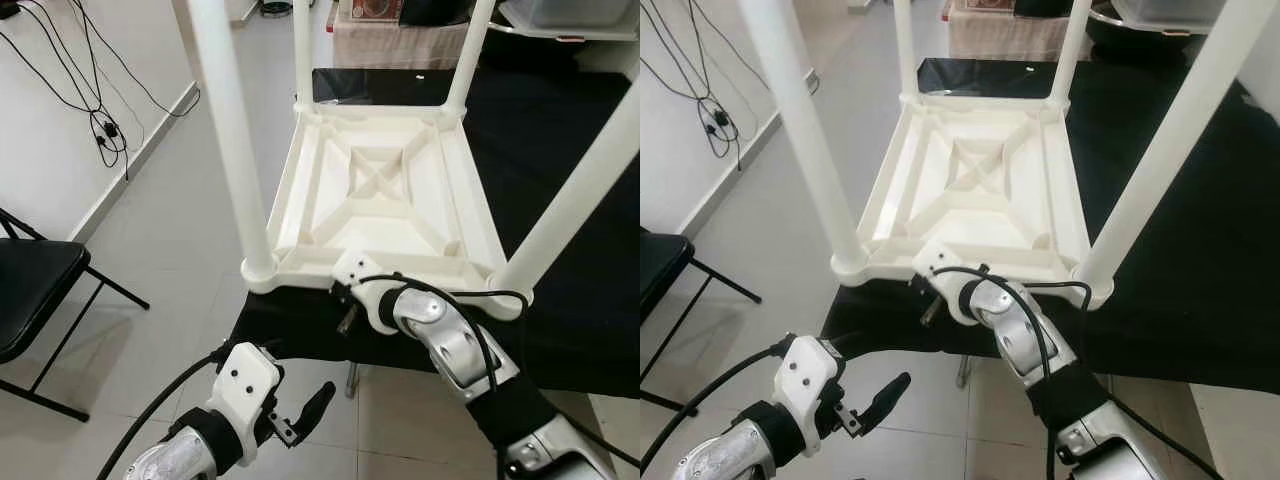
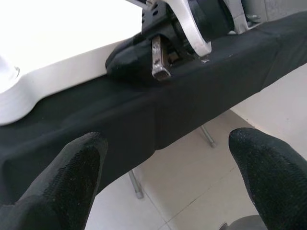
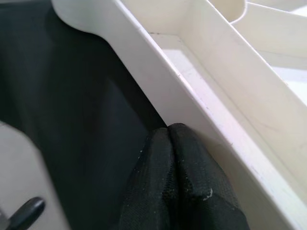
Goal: Building children table
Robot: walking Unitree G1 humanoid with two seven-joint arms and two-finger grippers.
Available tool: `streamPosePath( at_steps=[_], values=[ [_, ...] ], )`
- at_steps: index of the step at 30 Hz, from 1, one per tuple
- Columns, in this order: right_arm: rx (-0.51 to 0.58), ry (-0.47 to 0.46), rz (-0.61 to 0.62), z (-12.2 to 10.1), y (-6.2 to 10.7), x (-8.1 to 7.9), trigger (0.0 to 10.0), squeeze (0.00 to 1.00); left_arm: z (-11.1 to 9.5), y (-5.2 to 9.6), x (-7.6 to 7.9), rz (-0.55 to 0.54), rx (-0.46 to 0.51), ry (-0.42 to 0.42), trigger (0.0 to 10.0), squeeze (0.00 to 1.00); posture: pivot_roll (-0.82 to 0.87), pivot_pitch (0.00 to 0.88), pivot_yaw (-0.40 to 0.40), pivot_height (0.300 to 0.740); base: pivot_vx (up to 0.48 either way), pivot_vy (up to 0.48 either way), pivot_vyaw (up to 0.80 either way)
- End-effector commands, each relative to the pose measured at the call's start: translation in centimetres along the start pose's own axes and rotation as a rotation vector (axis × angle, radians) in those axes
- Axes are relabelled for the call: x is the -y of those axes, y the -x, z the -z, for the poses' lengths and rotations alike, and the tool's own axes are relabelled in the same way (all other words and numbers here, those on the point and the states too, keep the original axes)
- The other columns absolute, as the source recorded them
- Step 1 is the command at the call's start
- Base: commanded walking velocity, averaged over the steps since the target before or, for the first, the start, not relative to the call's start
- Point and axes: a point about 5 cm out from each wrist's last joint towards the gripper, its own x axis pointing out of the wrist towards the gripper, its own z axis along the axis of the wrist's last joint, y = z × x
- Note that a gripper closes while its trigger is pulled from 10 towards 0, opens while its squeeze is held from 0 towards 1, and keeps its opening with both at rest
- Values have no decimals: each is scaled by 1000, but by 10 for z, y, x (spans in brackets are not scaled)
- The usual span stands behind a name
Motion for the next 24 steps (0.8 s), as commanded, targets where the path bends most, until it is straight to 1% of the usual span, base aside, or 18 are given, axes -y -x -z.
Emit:
streamPosePath(
  at_steps=[1,8,12,14,17,18,19,21,22,23,24],
  values=[
    [19,0,112,-9,2,16,10000,0,0,3,0,-1,-15,-17,10000,0,6,157,2,740,0,0,0],
    [23,-5,130,-11,2,20,10000,0,0,2,0,0,-14,-17,10000,0,2,157,0,740,0,0,0],
    [53,-34,91,-13,1,15,10000,0,0,2,0,0,-14,-18,10000,0,2,157,0,740,0,0,0],
    [101,-84,25,-17,4,9,10000,0,-1,2,-2,-4,-11,-23,10000,0,2,155,0,740,0,0,0],
    [121,-109,-6,-18,5,6,10000,0,-2,1,-3,-9,-8,-30,10000,0,2,155,0,740,0,0,0],
    [218,-147,-106,-23,15,-1,10000,0,-8,-1,-11,-43,17,-29,10000,0,0,154,-5,740,0,0,0],
    [218,-147,-106,-23,15,-1,10000,0,-8,-1,-11,-43,17,-29,10000,0,0,154,-5,740,0,0,0],
    [319,-153,-162,-28,27,-2,10000,0,-16,-5,-18,-80,55,-21,10000,0,0,153,-6,740,0,0,0],
    [361,-177,-165,-29,33,1,10000,0,-22,-7,-22,-100,83,-23,10000,0,-3,155,-5,740,0,0,0],
    [361,-177,-165,-29,33,1,10000,0,-22,-7,-22,-100,83,-23,10000,0,-3,155,-5,740,0,0,0],
    [393,-211,-154,-30,39,5,10000,0,-28,-8,-26,-119,109,-31,10000,0,-3,155,-5,740,0,0,0]
  ],
)
